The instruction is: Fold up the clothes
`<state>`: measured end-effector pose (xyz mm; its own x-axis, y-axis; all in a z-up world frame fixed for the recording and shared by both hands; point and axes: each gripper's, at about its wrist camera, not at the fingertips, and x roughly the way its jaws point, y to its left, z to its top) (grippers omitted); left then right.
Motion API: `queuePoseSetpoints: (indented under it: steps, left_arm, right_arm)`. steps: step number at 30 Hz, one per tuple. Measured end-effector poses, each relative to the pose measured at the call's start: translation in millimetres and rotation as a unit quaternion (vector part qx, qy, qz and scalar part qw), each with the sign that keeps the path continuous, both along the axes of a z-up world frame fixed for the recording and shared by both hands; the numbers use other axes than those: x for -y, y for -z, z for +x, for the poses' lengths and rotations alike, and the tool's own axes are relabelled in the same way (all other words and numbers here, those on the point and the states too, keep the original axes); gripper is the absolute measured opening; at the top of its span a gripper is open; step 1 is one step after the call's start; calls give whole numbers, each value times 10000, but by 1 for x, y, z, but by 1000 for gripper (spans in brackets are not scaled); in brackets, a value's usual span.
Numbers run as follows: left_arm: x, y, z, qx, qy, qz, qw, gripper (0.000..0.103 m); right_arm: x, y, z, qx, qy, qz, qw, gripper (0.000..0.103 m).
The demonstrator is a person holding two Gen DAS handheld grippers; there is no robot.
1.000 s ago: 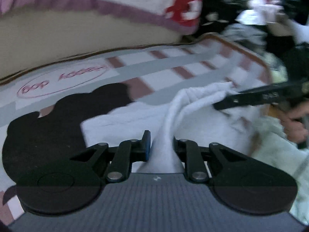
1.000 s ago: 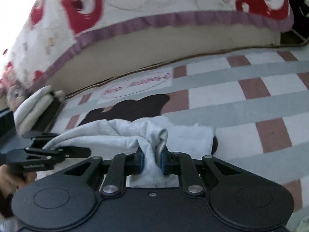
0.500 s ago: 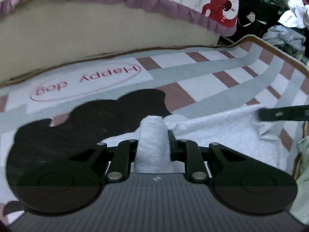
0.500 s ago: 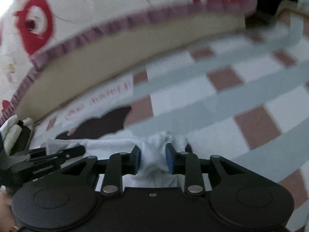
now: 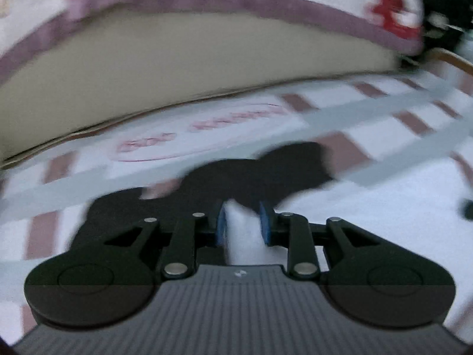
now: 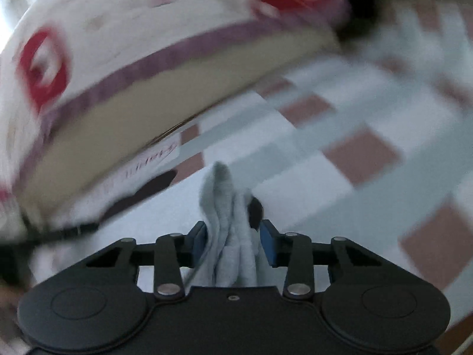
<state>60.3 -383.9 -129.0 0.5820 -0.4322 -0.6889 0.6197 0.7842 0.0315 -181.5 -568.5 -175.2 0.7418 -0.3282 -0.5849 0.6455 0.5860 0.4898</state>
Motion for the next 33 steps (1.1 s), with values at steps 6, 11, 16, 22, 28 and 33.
queuePoseSetpoints:
  steps: [6, 11, 16, 22, 28, 33]
  left_arm:
    - [-31, -29, -21, -86, 228, -679, 9974, 23]
    - [-35, -39, -59, -428, 854, -1125, 9891, 23]
    - [-5, -4, -66, -759, 929, -297, 9923, 23]
    - [13, 9, -48, -926, 951, -163, 9910, 23]
    - [15, 12, -26, -1366, 788, -328, 9869, 20]
    - [16, 13, -21, -1492, 747, -402, 9852, 20]
  right_arm:
    - [-9, -12, -25, -59, 287, -322, 9991, 28]
    - [-42, -50, -15, 903, -842, -1134, 9859, 36]
    - [-44, -46, 25, 1072, -1412, -942, 9796, 47]
    - [-34, -20, 60, -514, -1513, -1389, 9773, 25]
    - [-19, -24, 26, -726, -608, -1093, 9895, 21]
    - [-60, -49, -13, -685, -1598, -1895, 9664, 21]
